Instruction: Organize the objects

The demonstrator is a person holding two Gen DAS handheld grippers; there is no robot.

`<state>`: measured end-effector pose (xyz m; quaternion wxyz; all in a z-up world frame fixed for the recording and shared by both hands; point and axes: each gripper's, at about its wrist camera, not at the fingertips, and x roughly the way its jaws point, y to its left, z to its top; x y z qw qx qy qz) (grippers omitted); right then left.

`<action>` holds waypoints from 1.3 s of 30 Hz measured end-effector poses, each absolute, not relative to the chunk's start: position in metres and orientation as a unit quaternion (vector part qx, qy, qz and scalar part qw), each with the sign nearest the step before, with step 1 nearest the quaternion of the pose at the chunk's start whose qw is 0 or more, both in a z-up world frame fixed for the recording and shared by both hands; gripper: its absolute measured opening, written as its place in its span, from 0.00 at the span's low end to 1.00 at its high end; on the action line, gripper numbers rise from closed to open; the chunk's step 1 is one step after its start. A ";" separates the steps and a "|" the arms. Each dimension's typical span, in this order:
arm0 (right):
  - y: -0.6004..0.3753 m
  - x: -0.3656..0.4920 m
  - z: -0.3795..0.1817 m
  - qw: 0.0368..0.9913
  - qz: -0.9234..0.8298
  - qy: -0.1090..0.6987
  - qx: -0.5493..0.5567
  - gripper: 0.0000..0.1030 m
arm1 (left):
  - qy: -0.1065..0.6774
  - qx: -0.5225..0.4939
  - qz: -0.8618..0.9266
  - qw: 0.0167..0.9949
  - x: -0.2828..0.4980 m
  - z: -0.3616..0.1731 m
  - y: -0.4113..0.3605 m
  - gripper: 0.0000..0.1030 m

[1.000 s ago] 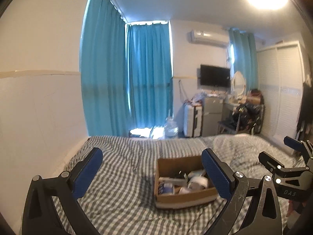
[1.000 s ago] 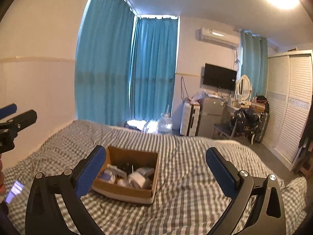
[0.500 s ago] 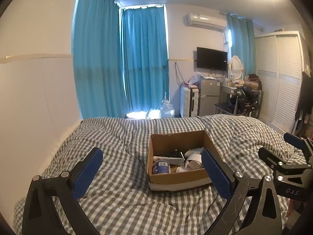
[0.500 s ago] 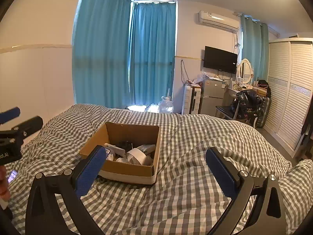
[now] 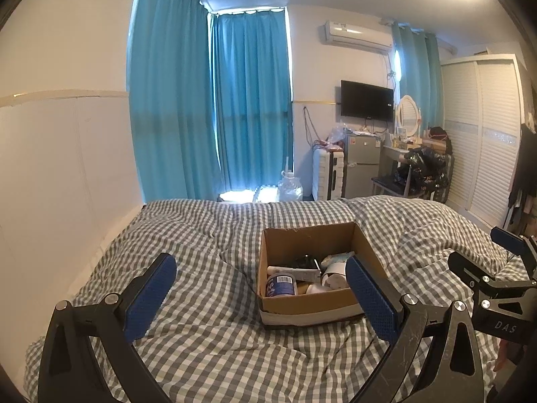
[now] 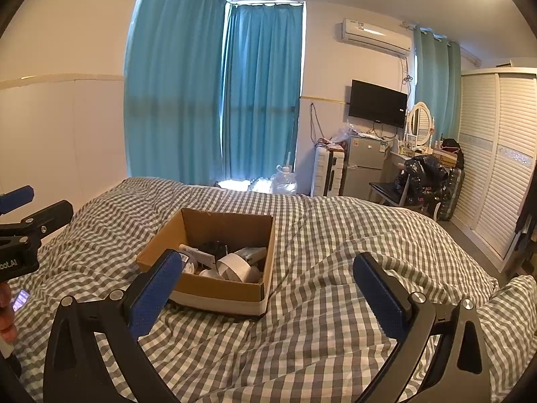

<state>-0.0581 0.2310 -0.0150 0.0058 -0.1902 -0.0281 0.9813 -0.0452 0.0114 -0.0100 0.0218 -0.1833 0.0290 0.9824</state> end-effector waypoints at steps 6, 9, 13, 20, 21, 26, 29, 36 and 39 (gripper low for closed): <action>0.230 -0.059 -0.015 0.004 0.981 -0.028 -0.192 0.99 | 0.028 -0.184 0.982 0.023 -0.046 -0.010 0.014 1.00; 0.227 -0.060 -0.016 0.002 0.980 -0.032 -0.196 0.99 | 0.030 -0.186 0.982 0.025 -0.045 -0.013 0.016 1.00; 0.222 -0.058 -0.015 0.000 0.981 -0.036 -0.188 0.99 | 0.045 -0.187 0.981 0.023 -0.047 -0.015 0.020 1.00; 0.220 -0.060 -0.015 0.000 0.981 -0.037 -0.191 0.99 | 0.038 -0.190 0.981 0.025 -0.049 -0.016 0.021 1.00; 0.220 -0.061 -0.015 0.000 0.981 -0.036 -0.192 0.99 | 0.039 -0.190 0.981 0.025 -0.049 -0.017 0.021 1.00; 0.218 -0.062 -0.017 0.001 0.980 -0.037 -0.195 0.99 | 0.035 -0.194 0.980 0.025 -0.048 -0.020 0.020 1.00; 0.217 -0.062 -0.019 0.000 0.980 -0.038 -0.196 0.99 | 0.038 -0.193 0.980 0.024 -0.047 -0.021 0.020 1.00; 0.215 -0.064 -0.023 -0.001 0.978 -0.039 -0.203 0.99 | 0.034 -0.197 0.980 0.024 -0.048 -0.022 0.017 1.00; 0.215 -0.064 -0.024 0.001 0.978 -0.040 -0.204 0.99 | 0.035 -0.197 0.980 0.024 -0.048 -0.022 0.017 1.00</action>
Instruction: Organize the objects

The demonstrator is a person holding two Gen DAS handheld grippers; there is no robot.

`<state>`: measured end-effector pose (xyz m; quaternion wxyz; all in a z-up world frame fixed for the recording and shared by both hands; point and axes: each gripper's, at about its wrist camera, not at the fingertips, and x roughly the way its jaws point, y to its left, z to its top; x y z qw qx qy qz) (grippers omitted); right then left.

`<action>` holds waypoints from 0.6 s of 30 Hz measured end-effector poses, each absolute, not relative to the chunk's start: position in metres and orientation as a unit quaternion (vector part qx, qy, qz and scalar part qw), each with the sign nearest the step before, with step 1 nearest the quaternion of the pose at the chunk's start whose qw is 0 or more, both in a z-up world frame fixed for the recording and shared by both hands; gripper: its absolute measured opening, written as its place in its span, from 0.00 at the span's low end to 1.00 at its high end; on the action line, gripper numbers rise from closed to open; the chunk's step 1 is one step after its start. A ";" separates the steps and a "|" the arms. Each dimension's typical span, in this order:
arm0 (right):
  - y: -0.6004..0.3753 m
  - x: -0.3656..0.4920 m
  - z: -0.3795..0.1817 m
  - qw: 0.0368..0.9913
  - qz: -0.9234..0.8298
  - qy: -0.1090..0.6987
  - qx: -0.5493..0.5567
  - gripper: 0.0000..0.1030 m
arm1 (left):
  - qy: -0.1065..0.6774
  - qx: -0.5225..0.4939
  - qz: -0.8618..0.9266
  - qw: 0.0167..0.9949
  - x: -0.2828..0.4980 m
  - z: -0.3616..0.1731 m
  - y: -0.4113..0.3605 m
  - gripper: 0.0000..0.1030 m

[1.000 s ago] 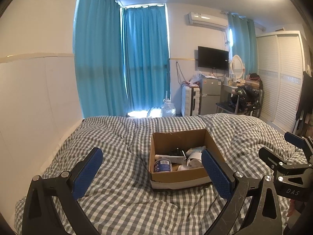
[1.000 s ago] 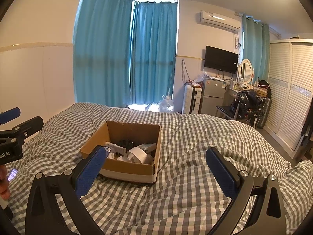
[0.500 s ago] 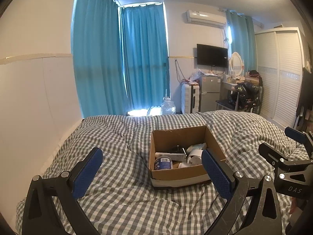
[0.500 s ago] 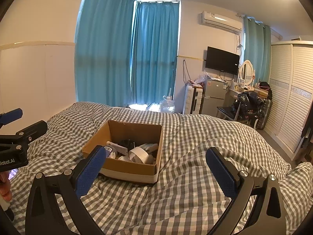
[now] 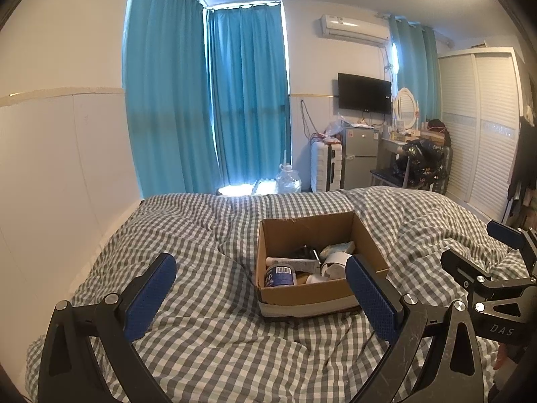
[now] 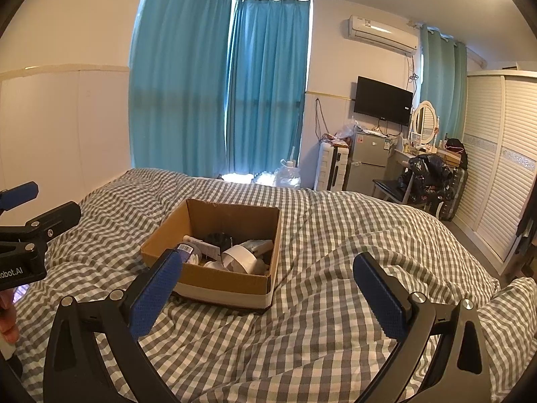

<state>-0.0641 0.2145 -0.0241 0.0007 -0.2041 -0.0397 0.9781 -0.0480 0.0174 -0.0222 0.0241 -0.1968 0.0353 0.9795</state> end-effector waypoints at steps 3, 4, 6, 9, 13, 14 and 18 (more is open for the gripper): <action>0.214 -0.064 -0.024 0.001 0.978 -0.040 -0.204 0.99 | 0.037 -0.197 0.979 0.024 -0.047 -0.022 0.018 1.00; 0.214 -0.064 -0.024 0.001 0.978 -0.040 -0.204 0.99 | 0.037 -0.198 0.979 0.025 -0.047 -0.023 0.018 1.00; 0.214 -0.065 -0.026 0.001 0.978 -0.041 -0.206 0.99 | 0.036 -0.203 0.978 0.027 -0.048 -0.023 0.017 1.00; 0.213 -0.065 -0.028 0.000 0.977 -0.042 -0.208 0.99 | 0.036 -0.203 0.978 0.025 -0.048 -0.023 0.017 1.00; 0.212 -0.066 -0.029 0.000 0.977 -0.043 -0.211 0.99 | 0.040 -0.200 0.979 0.024 -0.047 -0.023 0.018 1.00; 0.212 -0.066 -0.030 0.000 0.976 -0.044 -0.211 0.99 | 0.041 -0.200 0.979 0.024 -0.047 -0.023 0.018 1.00; 0.211 -0.067 -0.031 0.000 0.976 -0.044 -0.214 0.99 | 0.041 -0.202 0.978 0.026 -0.047 -0.024 0.018 1.00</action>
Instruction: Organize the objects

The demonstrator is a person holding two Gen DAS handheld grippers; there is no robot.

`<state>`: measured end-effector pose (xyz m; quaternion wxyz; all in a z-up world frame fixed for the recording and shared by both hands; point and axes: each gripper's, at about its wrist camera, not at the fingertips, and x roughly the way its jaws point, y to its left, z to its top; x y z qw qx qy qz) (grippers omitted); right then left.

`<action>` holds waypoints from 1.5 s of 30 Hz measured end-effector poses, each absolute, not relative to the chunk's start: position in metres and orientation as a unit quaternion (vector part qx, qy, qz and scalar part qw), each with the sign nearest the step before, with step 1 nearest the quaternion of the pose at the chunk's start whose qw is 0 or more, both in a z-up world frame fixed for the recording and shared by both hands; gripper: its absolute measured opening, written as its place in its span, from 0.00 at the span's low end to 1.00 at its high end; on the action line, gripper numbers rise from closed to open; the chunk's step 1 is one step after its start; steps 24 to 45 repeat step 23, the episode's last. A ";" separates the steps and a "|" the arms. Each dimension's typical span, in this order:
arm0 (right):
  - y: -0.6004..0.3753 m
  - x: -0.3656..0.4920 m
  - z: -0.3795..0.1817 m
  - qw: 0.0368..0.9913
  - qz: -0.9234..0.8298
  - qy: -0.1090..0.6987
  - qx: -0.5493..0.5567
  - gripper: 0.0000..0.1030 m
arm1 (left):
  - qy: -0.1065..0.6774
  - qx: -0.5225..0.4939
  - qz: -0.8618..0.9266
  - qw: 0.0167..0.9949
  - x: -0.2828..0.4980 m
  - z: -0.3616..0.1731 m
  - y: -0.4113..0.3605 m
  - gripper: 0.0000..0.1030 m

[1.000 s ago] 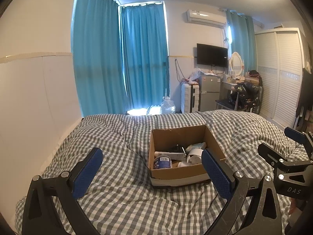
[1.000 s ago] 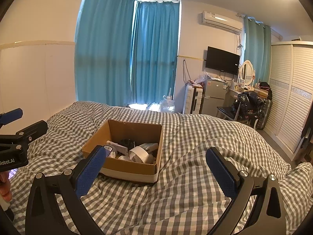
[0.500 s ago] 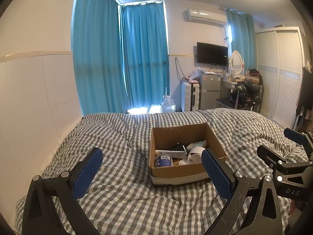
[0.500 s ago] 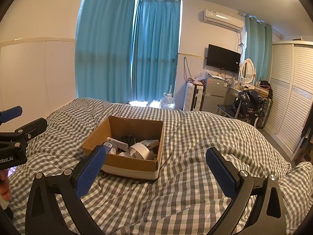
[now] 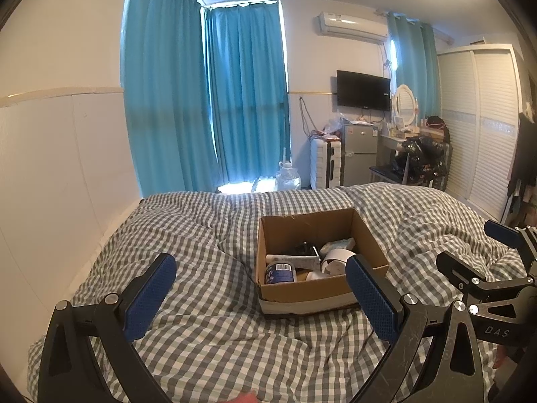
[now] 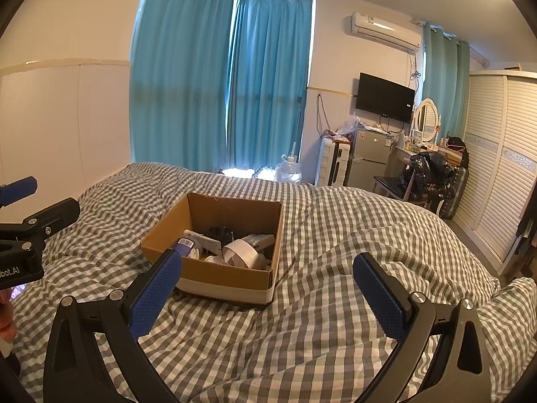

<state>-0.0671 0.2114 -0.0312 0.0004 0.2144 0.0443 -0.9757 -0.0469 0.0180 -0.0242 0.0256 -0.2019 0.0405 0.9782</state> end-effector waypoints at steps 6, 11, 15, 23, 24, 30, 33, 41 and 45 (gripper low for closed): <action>0.212 -0.067 -0.033 0.002 -0.975 0.042 0.217 0.99 | 0.041 -0.204 0.978 0.026 -0.048 -0.023 0.018 1.00; 0.212 -0.067 -0.033 0.001 -0.975 0.041 0.217 0.99 | 0.041 -0.203 0.978 0.026 -0.047 -0.024 0.017 1.00; 0.212 -0.067 -0.032 0.001 -0.975 0.042 0.217 0.99 | 0.042 -0.205 0.978 0.026 -0.048 -0.024 0.018 1.00; 0.211 -0.068 -0.033 0.002 -0.975 0.042 0.218 0.99 | 0.035 -0.205 0.978 0.025 -0.048 -0.025 0.015 1.00; 0.211 -0.068 -0.033 0.002 -0.975 0.042 0.218 0.99 | 0.035 -0.205 0.978 0.025 -0.048 -0.025 0.015 1.00; 0.211 -0.068 -0.033 0.002 -0.975 0.042 0.218 0.99 | 0.035 -0.205 0.978 0.025 -0.048 -0.025 0.015 1.00; 0.211 -0.068 -0.033 0.002 -0.975 0.042 0.218 0.99 | 0.035 -0.205 0.978 0.025 -0.048 -0.025 0.015 1.00; 0.211 -0.068 -0.033 0.002 -0.975 0.042 0.218 0.99 | 0.035 -0.205 0.978 0.025 -0.048 -0.025 0.015 1.00; 0.211 -0.068 -0.033 0.002 -0.975 0.042 0.218 0.99 | 0.035 -0.205 0.978 0.025 -0.048 -0.025 0.015 1.00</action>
